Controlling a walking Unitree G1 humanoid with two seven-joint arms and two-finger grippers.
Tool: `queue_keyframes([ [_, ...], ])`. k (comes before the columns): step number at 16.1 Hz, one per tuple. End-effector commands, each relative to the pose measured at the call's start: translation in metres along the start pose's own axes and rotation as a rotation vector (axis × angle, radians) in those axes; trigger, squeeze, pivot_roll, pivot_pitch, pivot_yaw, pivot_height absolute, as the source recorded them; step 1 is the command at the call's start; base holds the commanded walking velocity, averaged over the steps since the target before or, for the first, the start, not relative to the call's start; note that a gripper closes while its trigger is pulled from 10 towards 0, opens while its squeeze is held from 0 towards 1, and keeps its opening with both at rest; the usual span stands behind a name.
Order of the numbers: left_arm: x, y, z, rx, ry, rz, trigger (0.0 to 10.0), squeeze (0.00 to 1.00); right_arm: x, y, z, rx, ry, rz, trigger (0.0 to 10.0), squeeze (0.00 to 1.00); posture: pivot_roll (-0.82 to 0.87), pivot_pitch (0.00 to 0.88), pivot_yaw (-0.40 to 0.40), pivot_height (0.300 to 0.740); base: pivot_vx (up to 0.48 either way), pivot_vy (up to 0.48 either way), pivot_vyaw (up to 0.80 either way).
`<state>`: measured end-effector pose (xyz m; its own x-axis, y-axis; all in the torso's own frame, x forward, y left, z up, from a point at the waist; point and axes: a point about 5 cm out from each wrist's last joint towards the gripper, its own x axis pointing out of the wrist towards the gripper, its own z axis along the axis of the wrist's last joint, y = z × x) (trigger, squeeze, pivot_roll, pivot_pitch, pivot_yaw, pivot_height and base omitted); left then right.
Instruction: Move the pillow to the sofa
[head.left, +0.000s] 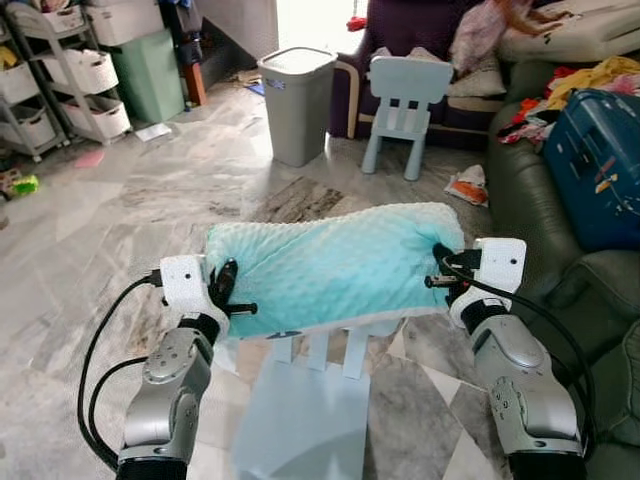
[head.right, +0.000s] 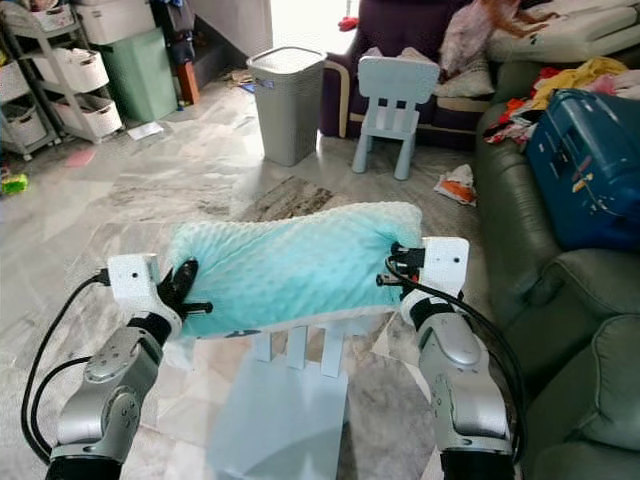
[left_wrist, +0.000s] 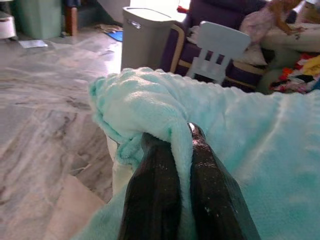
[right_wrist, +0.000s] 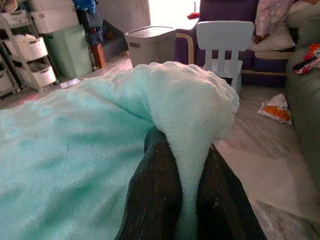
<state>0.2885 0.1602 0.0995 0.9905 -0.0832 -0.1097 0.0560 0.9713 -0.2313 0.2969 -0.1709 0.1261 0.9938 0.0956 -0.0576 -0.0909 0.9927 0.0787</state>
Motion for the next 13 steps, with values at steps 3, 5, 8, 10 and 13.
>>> queue_keyframes([
  [3,-0.0015,0.0053,0.0072,0.047,-0.03,0.032,10.0,0.0,0.0046,-0.0062,0.0107,-0.05,-0.003,-0.047,10.0,0.0,-0.11,0.0,-0.01,0.74,0.0,0.0,0.0],
  [5,-0.0008,0.0047,0.0069,0.032,-0.025,0.03,10.0,0.0,0.0037,-0.0053,0.0109,-0.069,-0.023,-0.046,10.0,0.0,-0.12,0.0,-0.006,0.74,0.0,0.0,0.0],
  [8,0.0014,0.0007,0.0096,0.054,-0.01,0.023,10.0,0.0,0.0008,-0.0053,0.0078,-0.06,-0.037,-0.062,10.0,0.0,-0.12,0.0,-0.002,0.74,0.0,0.0,0.0],
  [10,0.0018,-0.0005,0.0094,0.085,-0.007,0.021,10.0,0.0,-0.001,-0.0029,0.0076,-0.064,-0.007,-0.026,10.0,0.0,-0.12,0.0,-0.001,0.74,0.0,0.0,0.0],
  [13,0.0005,0.0001,0.0072,0.038,-0.001,0.017,10.0,0.0,-0.0023,-0.001,0.0071,-0.043,-0.011,-0.001,10.0,0.0,-0.12,0.0,-0.001,0.74,0.0,0.0,0.0],
])
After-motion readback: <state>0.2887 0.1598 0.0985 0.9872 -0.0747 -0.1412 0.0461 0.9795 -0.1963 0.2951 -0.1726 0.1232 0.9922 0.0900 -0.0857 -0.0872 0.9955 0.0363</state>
